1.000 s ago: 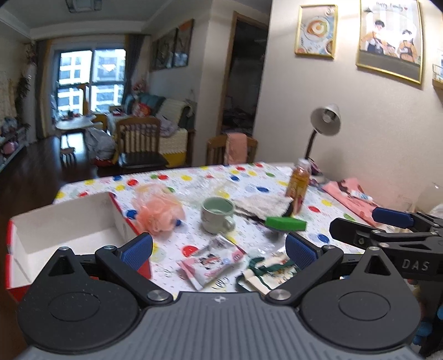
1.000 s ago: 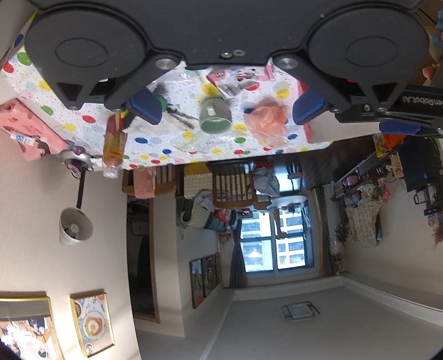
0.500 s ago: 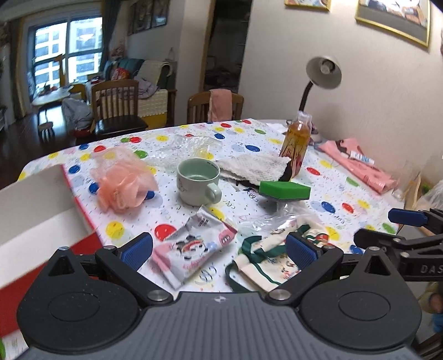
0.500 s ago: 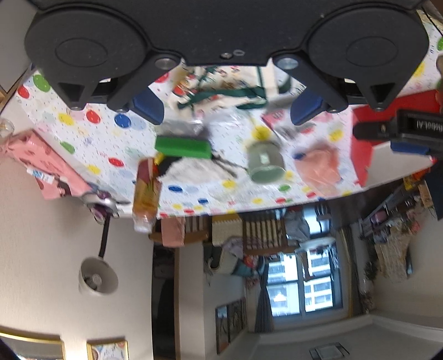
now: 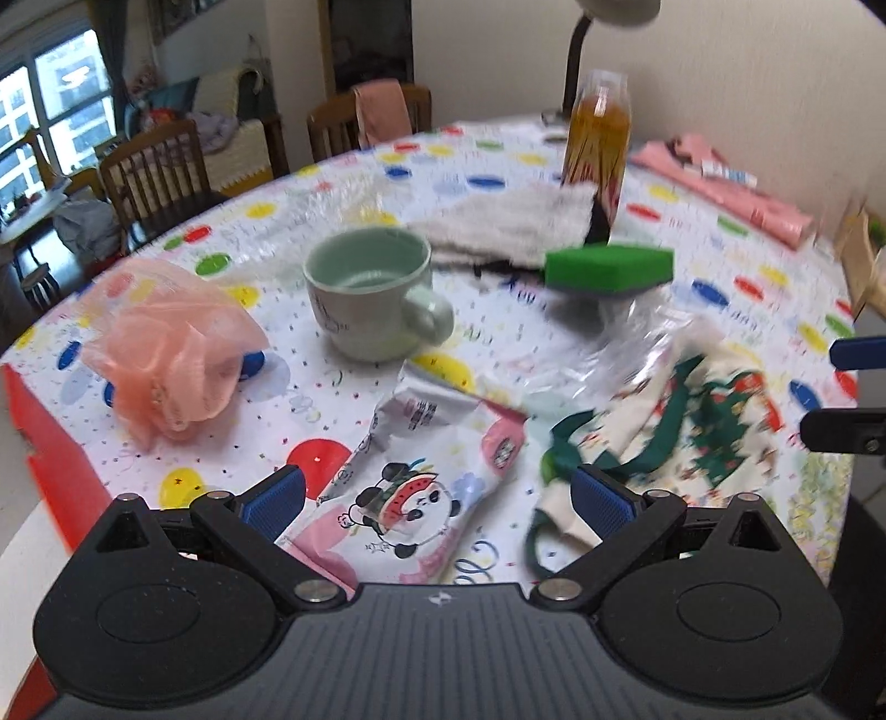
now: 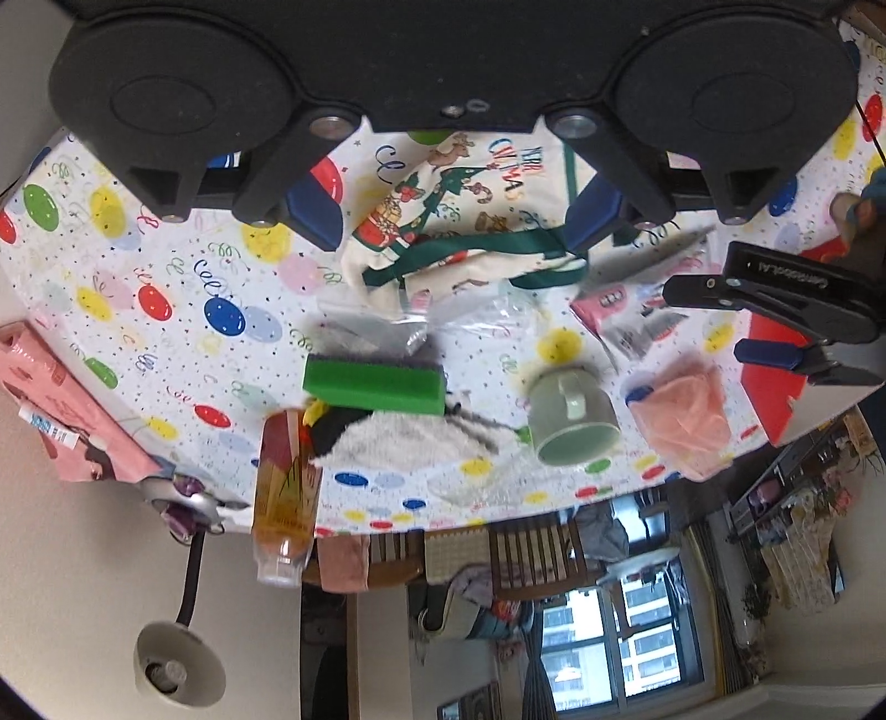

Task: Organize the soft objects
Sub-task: 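Grasp the panda snack bag with the left gripper while the right grasps the Christmas tote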

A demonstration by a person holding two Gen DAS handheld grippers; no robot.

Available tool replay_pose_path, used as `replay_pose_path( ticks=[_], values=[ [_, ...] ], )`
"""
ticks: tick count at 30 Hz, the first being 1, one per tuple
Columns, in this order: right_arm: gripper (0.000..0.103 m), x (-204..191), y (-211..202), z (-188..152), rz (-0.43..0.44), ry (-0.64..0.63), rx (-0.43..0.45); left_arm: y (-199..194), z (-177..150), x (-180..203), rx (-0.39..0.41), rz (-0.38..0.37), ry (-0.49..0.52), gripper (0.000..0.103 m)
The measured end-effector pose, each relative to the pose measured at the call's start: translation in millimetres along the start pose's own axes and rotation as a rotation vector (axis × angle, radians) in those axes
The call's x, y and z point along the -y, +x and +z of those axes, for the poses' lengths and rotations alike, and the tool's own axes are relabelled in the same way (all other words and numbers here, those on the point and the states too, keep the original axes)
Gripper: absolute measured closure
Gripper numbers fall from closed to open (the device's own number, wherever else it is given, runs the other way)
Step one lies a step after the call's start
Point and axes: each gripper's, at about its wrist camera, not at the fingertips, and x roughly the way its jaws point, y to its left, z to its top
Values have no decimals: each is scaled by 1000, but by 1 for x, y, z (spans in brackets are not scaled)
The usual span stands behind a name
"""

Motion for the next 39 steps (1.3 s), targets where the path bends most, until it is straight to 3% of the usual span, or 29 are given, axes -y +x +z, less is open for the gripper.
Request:
replay_pose_path(
  ticks=[6,21,28,33,38,39],
  values=[
    [18,8,24,1,9,21,-65,39,3,-17,-85,-41,-6,0],
    [26,19,67,-3,23,107,-193,83,1,-24,-131,-48,27,0],
    [47,21,71,-6,11,115,-200,88,1,-28,-138,-39,-52,2],
    [61,21,71,-6,20,116,-203,87,1,-23,-139,-17,-69,9],
    [85,22,68,-5,31,108,-190,85,0,-23,-134,3,-103,18],
    [85,23,67,-5,38,109,-186,84,0,-23,-133,12,-106,20]
  ],
)
